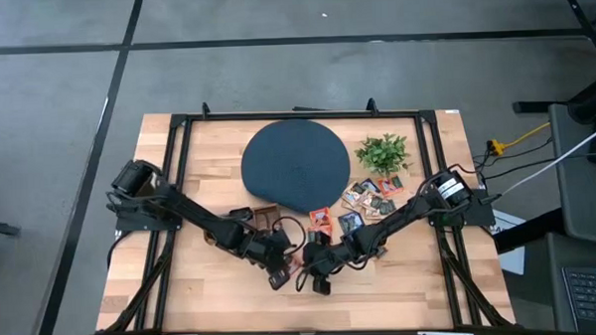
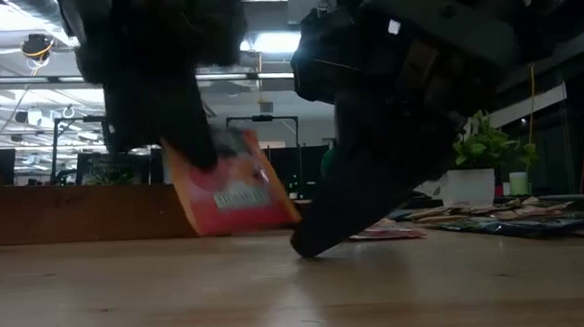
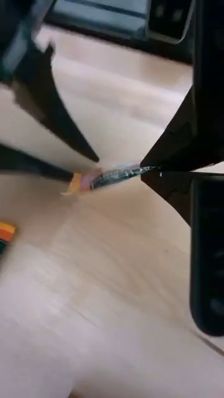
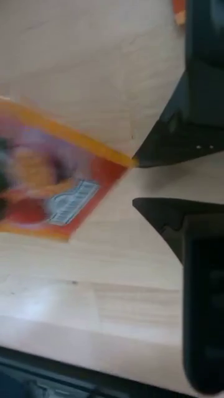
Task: Pick & Place Tea
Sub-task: Put the orange tea bag into the right section of the wooden organizer
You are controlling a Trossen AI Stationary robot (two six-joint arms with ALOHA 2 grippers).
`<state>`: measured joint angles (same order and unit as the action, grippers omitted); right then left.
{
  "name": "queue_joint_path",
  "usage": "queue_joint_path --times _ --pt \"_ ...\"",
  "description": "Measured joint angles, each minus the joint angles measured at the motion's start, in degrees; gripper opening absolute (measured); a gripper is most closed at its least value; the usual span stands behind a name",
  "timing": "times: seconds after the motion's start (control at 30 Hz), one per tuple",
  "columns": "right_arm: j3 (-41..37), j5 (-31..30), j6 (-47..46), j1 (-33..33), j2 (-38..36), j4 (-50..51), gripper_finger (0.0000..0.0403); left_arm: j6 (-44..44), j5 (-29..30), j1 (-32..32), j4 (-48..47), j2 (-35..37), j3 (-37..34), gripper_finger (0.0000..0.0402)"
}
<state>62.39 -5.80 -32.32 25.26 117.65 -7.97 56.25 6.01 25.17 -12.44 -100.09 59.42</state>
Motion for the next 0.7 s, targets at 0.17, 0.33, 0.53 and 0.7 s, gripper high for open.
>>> queue_joint_path --times 0.17,0.33,0.53,0.7 --pt "-0.2 1.1 1.0 0.1 -1.8 1.3 0.0114 -5.5 2.8 1.3 -5.1 4.6 0.0 0.0003" --pt "-0.3 1.7 1.1 0.2 -3.0 1.9 0.0115 -11.4 4.9 2.4 -10.8 9.3 0.0 0.0005" --pt "-0.3 0.9 0.1 -0.6 -5.3 8.0 0.0115 -17.0 9.8 2.5 -21.5 15.7 0.0 0.0003" --pt "-0.2 -3.5 -0.4 -1.5 -6.9 12.3 0.0115 -20.8 16.0 1.3 -30.5 20.7 0.0 0.0002"
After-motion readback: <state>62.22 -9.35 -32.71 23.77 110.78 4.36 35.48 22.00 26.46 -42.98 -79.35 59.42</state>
